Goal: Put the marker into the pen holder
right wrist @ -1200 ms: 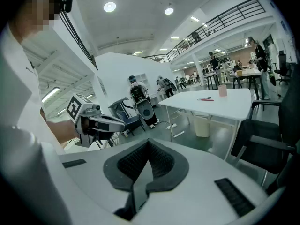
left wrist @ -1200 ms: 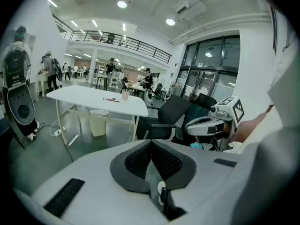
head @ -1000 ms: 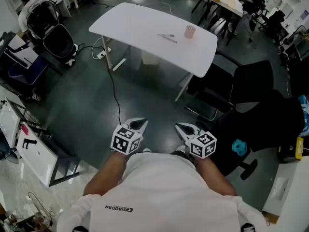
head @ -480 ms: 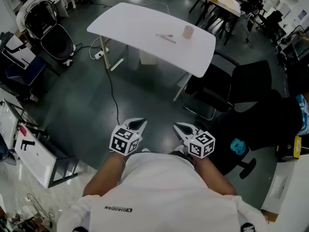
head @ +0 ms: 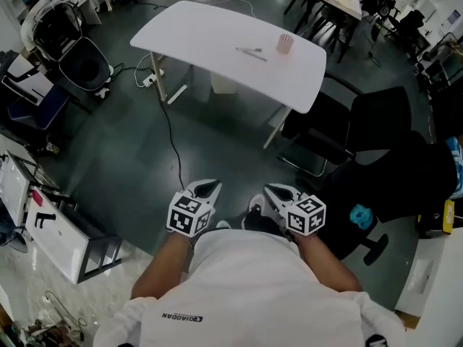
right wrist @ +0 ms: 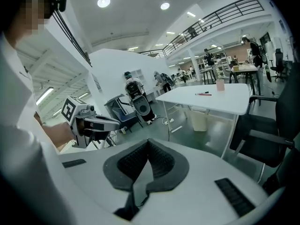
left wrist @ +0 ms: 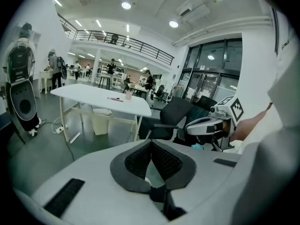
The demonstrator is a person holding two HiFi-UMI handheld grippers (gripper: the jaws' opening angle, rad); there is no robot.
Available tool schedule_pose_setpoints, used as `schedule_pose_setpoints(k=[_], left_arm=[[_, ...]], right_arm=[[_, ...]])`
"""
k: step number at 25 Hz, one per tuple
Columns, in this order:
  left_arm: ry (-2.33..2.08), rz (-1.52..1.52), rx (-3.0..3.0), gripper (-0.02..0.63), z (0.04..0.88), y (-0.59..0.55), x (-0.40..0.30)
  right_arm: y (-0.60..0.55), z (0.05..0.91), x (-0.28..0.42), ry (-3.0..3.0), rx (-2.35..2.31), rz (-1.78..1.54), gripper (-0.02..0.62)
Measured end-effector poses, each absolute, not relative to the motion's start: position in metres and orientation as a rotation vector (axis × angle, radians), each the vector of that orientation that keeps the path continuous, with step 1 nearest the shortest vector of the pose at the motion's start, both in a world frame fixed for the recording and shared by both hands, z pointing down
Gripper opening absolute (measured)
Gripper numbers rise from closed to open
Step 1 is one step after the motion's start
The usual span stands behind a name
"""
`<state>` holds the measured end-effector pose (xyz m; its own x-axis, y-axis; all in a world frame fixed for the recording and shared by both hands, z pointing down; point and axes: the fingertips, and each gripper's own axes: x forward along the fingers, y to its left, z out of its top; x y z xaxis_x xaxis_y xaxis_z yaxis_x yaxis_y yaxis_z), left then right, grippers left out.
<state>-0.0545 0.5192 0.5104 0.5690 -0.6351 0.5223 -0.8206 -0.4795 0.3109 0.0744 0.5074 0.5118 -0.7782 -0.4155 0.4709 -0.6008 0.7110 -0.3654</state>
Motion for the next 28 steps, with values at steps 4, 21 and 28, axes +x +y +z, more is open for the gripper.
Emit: schedule_pose_setpoints(k=[4,21,28], left_arm=[[-1.162,0.461,2.246,0.029,0.515,0.519,-0.056],[-1.152,0.553,2.262,0.028,0.51,0.42,-0.049],[-1.117,0.594,2.272,0.029,0.508,0.346,-0.033]], right_arm=[[0.501,0.514,0.07,-2.567,0.781,0.739,0.018],[0.392,0.514,0.068,-2.631,0.79,0.728,0.018],[0.317,0.514,0.075,-2.631,0.812,0.708,0.018]])
